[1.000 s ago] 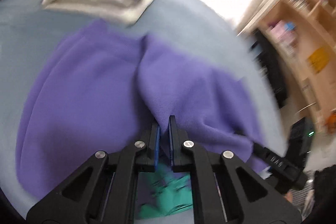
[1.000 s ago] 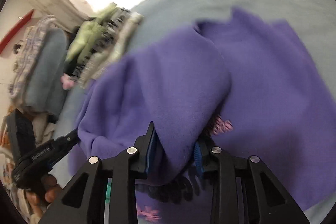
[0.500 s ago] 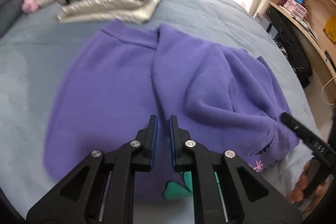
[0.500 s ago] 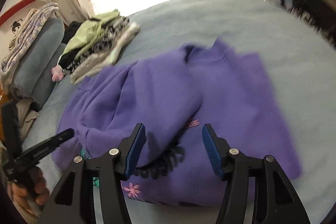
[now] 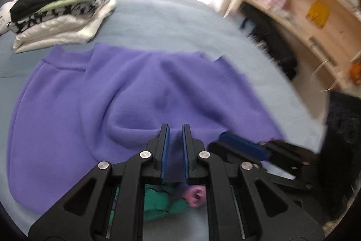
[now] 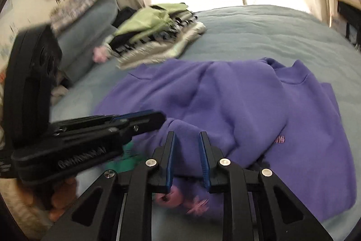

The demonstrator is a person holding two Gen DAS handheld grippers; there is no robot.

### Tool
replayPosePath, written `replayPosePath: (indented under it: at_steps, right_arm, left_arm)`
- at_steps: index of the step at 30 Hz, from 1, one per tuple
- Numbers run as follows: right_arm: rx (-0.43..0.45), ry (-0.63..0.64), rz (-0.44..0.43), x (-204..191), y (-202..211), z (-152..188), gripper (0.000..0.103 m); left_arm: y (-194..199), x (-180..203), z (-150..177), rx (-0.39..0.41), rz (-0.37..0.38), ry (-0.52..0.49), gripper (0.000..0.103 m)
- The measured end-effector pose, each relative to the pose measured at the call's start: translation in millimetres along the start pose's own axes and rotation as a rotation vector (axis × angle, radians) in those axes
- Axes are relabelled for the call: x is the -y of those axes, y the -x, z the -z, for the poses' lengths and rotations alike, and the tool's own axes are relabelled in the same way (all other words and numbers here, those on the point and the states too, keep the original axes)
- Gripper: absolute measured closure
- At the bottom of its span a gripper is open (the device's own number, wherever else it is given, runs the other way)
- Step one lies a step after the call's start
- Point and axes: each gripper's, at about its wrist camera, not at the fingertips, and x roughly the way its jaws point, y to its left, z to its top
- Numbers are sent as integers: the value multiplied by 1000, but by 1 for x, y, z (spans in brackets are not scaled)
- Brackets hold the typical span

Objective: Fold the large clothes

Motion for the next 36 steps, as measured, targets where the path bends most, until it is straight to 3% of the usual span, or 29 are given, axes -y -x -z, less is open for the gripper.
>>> replayPosePath:
  at_steps: [2, 4, 12, 18, 22, 26, 28, 30, 36]
  right_arm:
    - [-79, 4, 57, 5, -27, 5, 91]
    - [-92, -28, 40, 11, -39, 10, 91]
    - [-90, -118, -43, 24, -17, -2, 90]
    - [-24, -136, -18, 29, -11, -42, 90]
    - [-20, -182, -2, 40, -35, -65, 90]
    - [-73, -208, 63, 63, -78, -68, 91]
    - [-83, -232, 63, 79, -87, -59, 103]
    - [-66, -254, 32, 91, -83, -53, 103]
    - [-63, -216, 64, 89, -79, -50, 103]
  left_arm:
    - [-25, -8, 4, -83, -78, 23, 97]
    - [-35, -12, 7, -97, -73, 40, 97]
    - [-14, -12, 4, -50, -23, 49, 97]
    - [-1, -5, -27, 44, -38, 37, 97]
    - [-26, -10, -51, 41, -49, 70, 97]
    - [-71, -22, -60, -34, -99, 122, 97]
    - [-83, -30, -57, -45, -170, 121, 99]
    - [-84, -37, -52, -28, -156, 132, 102]
    - [-82, -42, -48, -10, -119, 145, 102]
